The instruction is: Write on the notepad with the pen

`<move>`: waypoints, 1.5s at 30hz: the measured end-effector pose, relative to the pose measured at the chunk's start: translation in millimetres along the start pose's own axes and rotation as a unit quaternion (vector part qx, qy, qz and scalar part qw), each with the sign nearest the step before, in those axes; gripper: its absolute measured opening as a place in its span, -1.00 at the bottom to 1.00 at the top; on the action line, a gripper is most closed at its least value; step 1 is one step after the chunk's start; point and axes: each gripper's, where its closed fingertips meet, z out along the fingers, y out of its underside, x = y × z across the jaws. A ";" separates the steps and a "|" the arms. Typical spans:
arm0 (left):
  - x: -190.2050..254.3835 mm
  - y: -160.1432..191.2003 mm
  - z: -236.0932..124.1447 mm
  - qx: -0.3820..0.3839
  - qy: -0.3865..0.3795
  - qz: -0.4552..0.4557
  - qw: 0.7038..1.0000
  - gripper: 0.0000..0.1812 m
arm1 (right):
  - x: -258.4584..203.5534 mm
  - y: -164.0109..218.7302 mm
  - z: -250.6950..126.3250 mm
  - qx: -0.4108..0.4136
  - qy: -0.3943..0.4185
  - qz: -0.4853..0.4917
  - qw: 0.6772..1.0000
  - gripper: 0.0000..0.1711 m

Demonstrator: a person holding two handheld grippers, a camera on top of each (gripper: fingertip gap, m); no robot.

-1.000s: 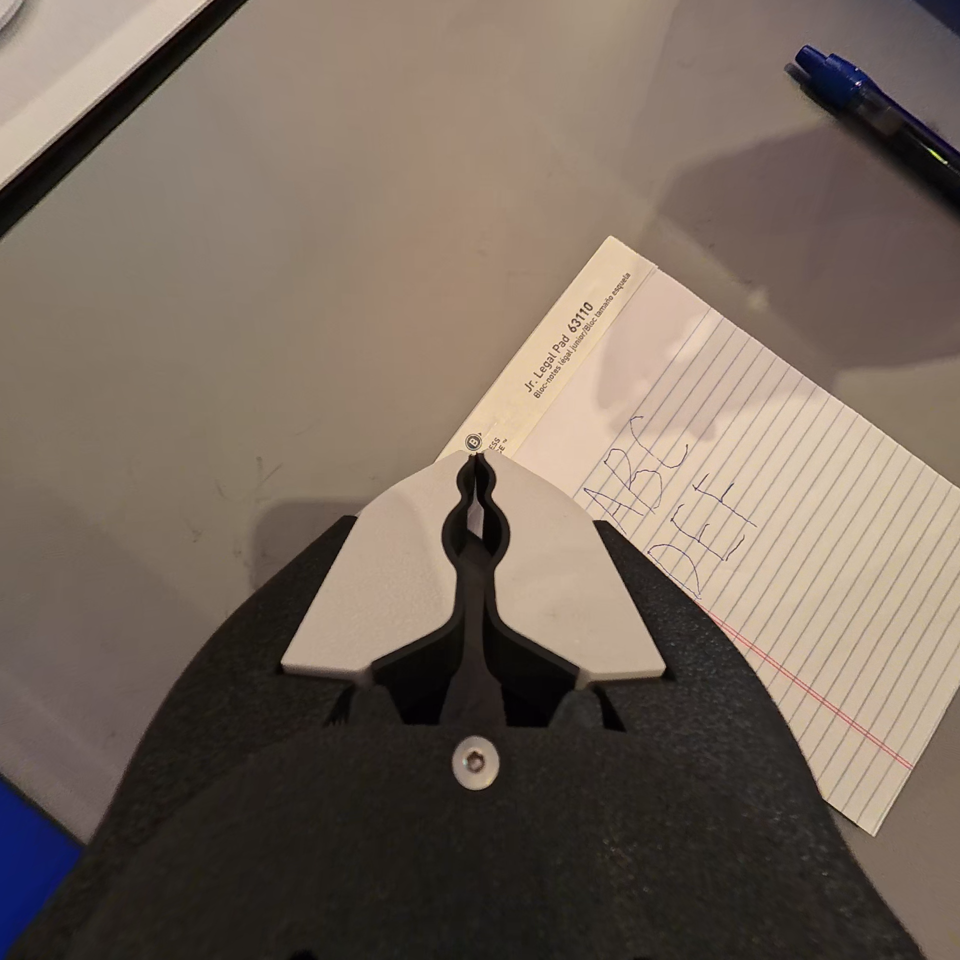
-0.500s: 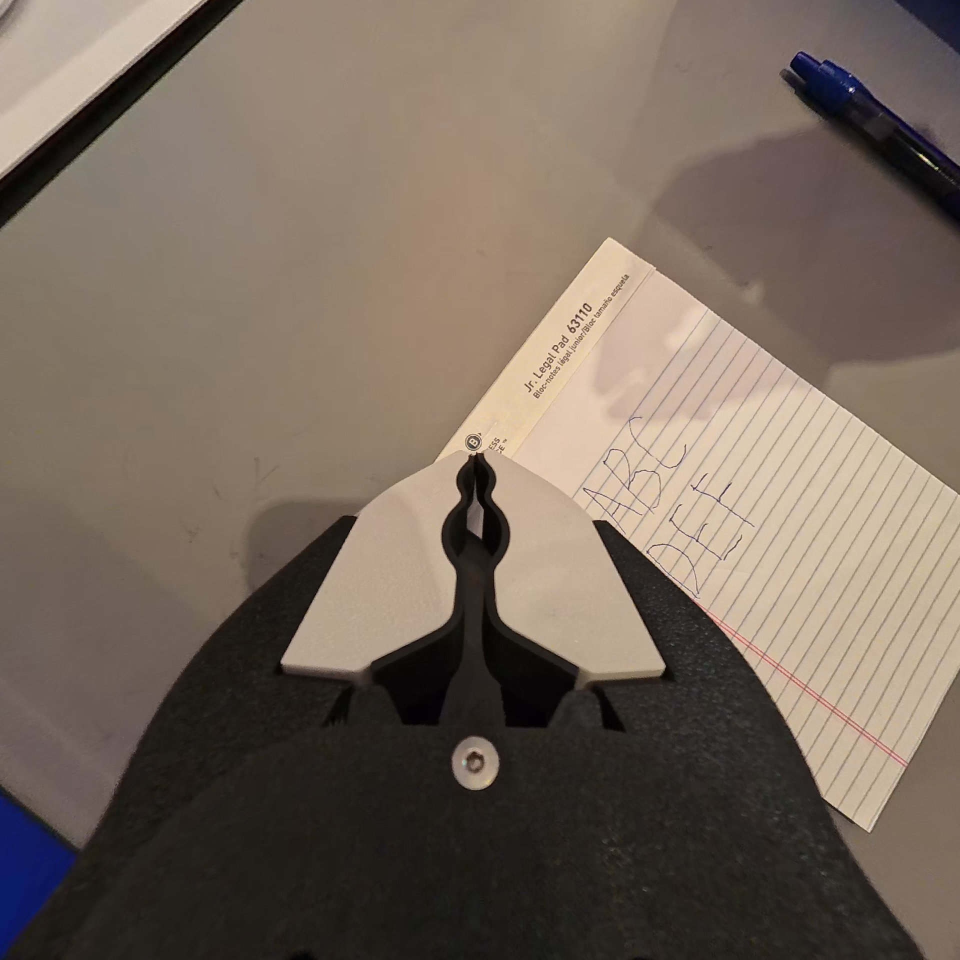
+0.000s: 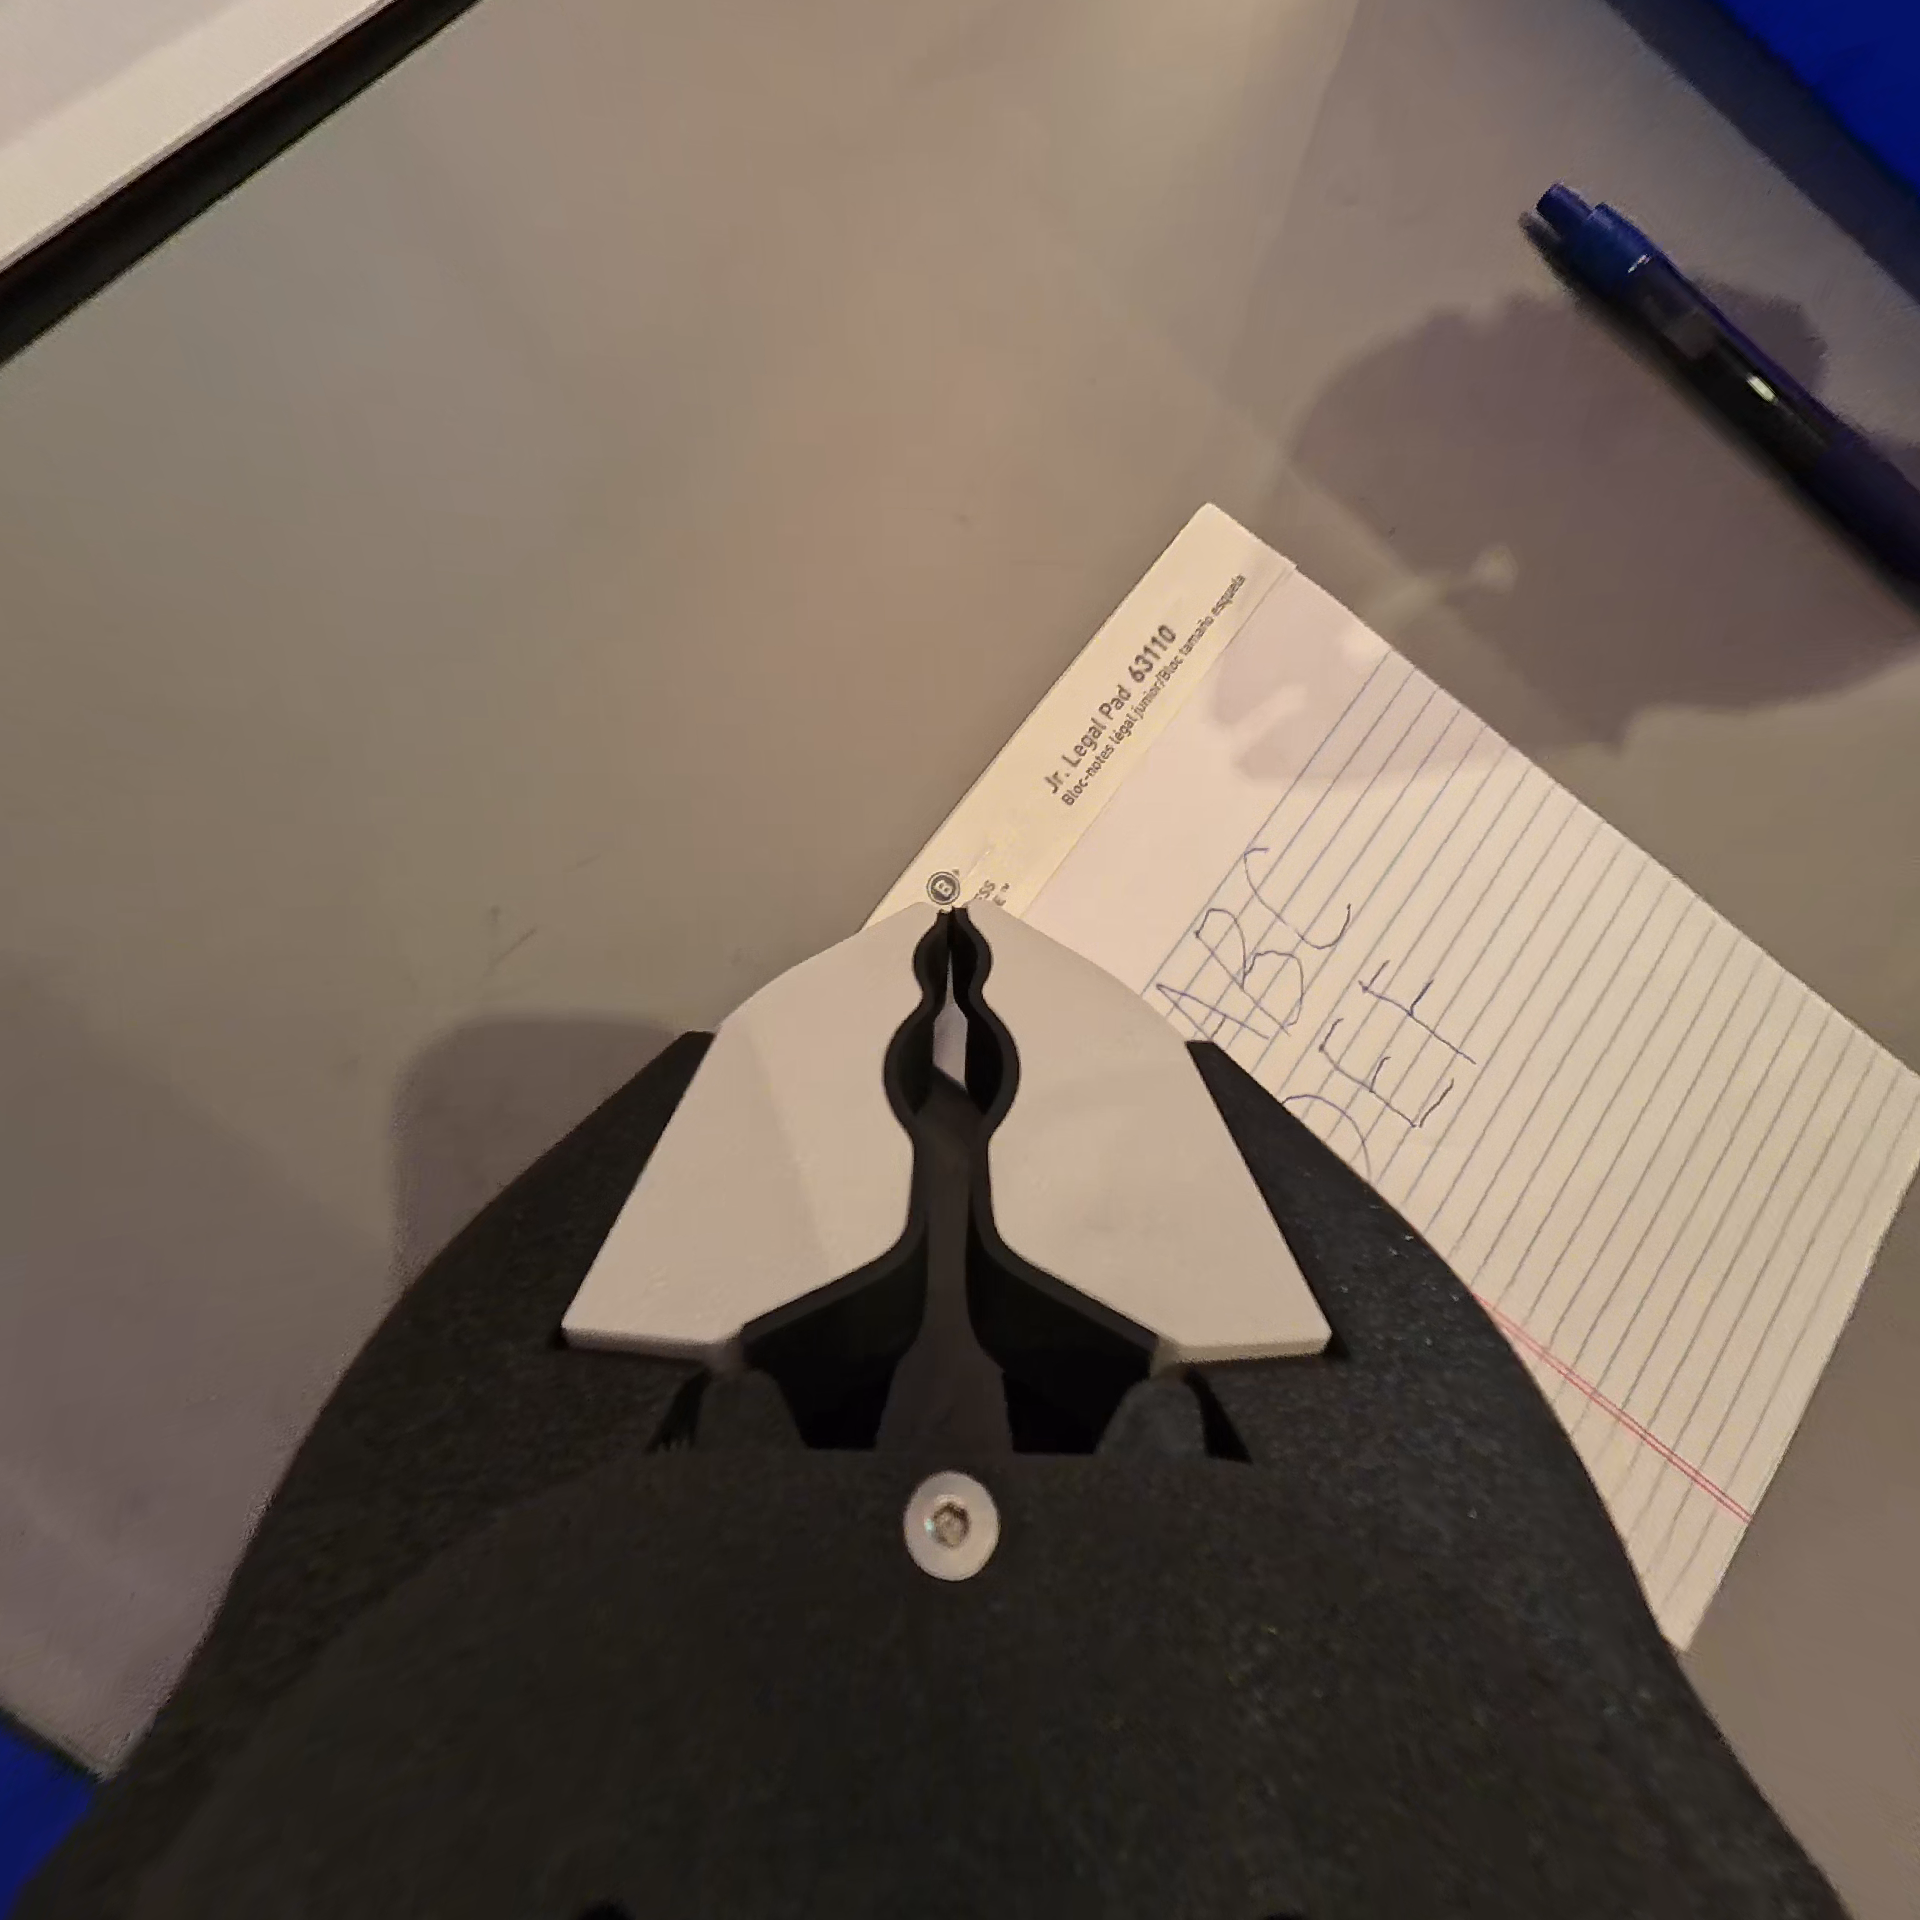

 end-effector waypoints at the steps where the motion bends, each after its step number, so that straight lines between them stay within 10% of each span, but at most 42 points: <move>1: 1.3 -0.4 0.3 0.002 0.008 -0.007 1.000 -1.00 | -0.4 -0.5 -1.3 0.000 -0.002 0.001 1.000 -0.95; 10: 23.4 -31.3 -22.4 0.067 0.052 -0.035 0.996 -1.00 | 0.4 -3.9 -13.8 -0.010 0.011 -0.016 1.000 -0.94; 24: 147.2 -178.7 -168.3 0.357 0.103 0.114 0.921 -1.00 | -19.9 -11.7 -19.9 -0.027 -0.008 -0.072 0.997 -0.94; 45: 187.1 -201.9 -132.9 0.285 0.013 0.199 0.937 -1.00 | -18.2 -8.9 -23.2 -0.047 0.023 -0.081 0.995 -0.94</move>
